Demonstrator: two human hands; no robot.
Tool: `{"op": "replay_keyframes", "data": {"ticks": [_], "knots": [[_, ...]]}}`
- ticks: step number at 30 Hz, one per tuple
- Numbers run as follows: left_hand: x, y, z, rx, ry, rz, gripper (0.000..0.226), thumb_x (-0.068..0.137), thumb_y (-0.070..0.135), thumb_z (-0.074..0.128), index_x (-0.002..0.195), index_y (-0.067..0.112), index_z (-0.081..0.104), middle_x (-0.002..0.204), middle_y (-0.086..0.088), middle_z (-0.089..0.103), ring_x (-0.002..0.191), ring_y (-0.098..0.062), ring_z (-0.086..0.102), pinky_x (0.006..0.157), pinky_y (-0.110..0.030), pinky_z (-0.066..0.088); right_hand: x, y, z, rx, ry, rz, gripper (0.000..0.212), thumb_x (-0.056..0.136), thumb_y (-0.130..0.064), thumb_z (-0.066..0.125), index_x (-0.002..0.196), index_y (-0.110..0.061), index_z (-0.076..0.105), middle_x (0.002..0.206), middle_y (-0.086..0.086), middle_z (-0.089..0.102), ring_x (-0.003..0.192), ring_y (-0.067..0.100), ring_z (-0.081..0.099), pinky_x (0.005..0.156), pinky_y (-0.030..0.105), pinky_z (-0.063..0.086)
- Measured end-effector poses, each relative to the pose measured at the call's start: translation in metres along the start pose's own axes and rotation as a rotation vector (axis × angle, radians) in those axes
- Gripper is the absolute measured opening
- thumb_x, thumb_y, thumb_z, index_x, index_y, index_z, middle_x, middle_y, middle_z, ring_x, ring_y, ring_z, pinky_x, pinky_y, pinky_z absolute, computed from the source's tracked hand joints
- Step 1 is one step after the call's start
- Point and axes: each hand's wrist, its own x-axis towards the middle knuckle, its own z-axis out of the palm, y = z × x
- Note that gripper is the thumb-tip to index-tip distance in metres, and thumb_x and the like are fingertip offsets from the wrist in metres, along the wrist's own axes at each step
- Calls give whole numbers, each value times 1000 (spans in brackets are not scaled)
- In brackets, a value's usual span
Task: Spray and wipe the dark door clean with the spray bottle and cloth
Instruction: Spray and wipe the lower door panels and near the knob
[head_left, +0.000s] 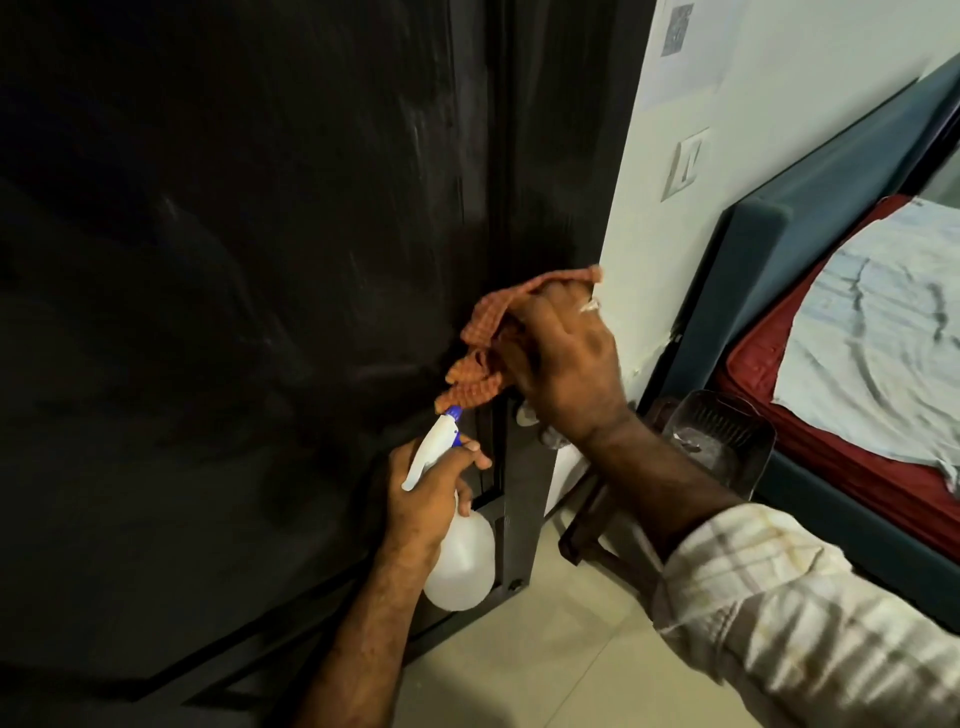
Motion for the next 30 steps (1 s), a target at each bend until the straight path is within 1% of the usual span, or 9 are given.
{"op": "replay_keyframes", "data": {"ticks": [2,4,10,16,19,23,25,27,30], "knots": [[5,3,0,6,3,5,7,96,4,69,102,1,71,85,-13,78,44,-14,49,47,-26,47,3,1,7,27,54,131,33,97,-30,75,118,-4,68,119,18,60,105,28,56,83,30,46],[7,5,-2,5,1,20,6,95,4,69,100,1,72,85,-13,78,43,-16,48,47,-27,47,-23,9,24,-19,-31,165,38,98,-35,74,123,-8,67,126,21,56,112,35,56,86,36,48],[11,4,-15,11,10,19,5,94,8,71,97,4,73,87,-12,79,45,-17,51,49,-29,48,-97,33,44,-129,-410,11,35,90,-27,78,122,-18,66,103,15,64,86,40,64,78,46,54],[15,-3,-26,-17,47,-15,12,94,3,70,105,-2,70,90,-17,78,44,-16,50,45,-26,46,-31,7,38,-55,28,235,33,97,-29,68,123,-9,64,117,22,58,98,34,54,77,35,44],[17,-7,-28,-14,48,-45,27,92,9,73,116,-3,66,89,-14,79,45,-17,51,46,-26,47,-63,13,55,-95,-108,166,30,101,-34,65,119,-11,71,114,21,61,101,39,57,88,47,46],[15,-7,-29,-28,29,-35,20,92,6,74,109,-6,70,92,-21,77,46,-16,51,44,-24,45,-122,14,67,-257,-504,-83,29,93,-34,61,117,-29,77,125,6,71,124,40,62,112,57,26],[13,-7,-29,-16,22,-19,12,94,3,72,102,-5,72,90,-21,77,43,-13,52,43,-23,44,-109,3,66,-287,-429,-115,28,85,-29,75,112,-28,80,126,5,70,126,37,55,109,55,26],[12,-6,-29,3,23,-9,8,94,3,72,99,-3,72,89,-21,77,43,-13,52,43,-22,44,-86,-1,61,-276,-309,-74,32,88,-36,72,117,-25,78,128,6,68,125,38,52,103,52,30],[10,-4,-26,16,39,-9,4,94,3,73,93,7,72,90,-18,77,44,-13,53,44,-22,46,-85,9,60,-329,-333,-42,57,80,-40,81,133,-21,70,136,10,63,125,42,55,102,53,34]]}}
